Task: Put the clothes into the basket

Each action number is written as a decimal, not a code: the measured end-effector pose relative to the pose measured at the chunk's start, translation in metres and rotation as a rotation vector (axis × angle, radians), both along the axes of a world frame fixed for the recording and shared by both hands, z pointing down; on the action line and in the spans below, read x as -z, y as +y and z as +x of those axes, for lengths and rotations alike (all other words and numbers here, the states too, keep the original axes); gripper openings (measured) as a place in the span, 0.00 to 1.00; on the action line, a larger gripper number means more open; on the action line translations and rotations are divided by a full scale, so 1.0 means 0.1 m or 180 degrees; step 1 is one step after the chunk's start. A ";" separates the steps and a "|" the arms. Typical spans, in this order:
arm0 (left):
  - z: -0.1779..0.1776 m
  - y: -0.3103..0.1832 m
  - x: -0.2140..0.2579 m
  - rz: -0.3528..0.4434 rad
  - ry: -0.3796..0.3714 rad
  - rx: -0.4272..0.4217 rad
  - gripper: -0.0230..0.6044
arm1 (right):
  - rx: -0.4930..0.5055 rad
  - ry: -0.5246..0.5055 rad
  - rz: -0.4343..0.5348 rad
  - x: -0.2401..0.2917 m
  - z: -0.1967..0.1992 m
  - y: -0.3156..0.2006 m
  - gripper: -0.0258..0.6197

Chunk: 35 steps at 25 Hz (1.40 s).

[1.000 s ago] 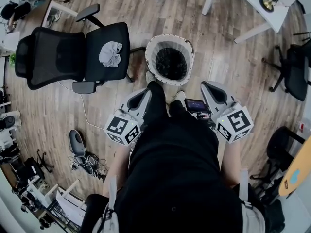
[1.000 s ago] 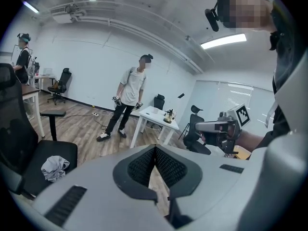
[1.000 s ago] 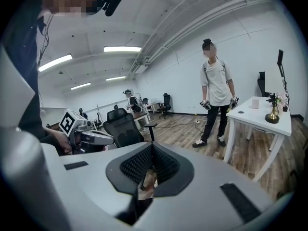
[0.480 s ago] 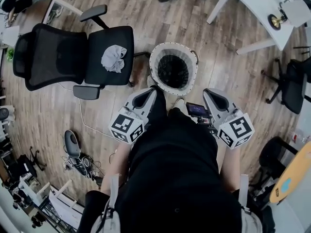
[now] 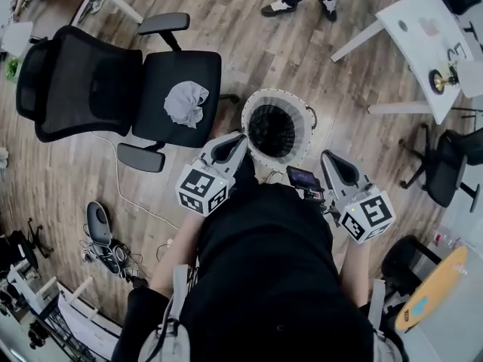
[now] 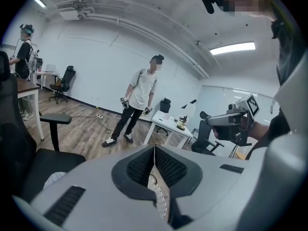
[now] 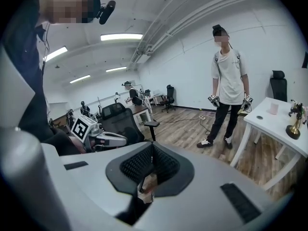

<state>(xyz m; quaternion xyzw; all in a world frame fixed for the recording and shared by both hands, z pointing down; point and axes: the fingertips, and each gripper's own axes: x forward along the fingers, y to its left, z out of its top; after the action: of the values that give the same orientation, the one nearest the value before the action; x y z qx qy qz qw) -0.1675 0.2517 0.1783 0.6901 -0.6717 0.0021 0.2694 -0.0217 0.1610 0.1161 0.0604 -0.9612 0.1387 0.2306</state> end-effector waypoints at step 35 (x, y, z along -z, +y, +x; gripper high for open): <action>-2.59 0.77 -2.93 -0.1729 0.0195 0.0986 0.28 | 0.0076 0.1165 -0.0418 -0.50 -1.66 0.13 0.07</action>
<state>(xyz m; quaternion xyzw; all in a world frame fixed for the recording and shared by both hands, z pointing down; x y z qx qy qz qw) -0.4262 0.3285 0.4710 0.4820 -0.7353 0.1196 0.4611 -0.1876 0.1737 0.1665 0.0580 -0.8928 0.1850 0.4066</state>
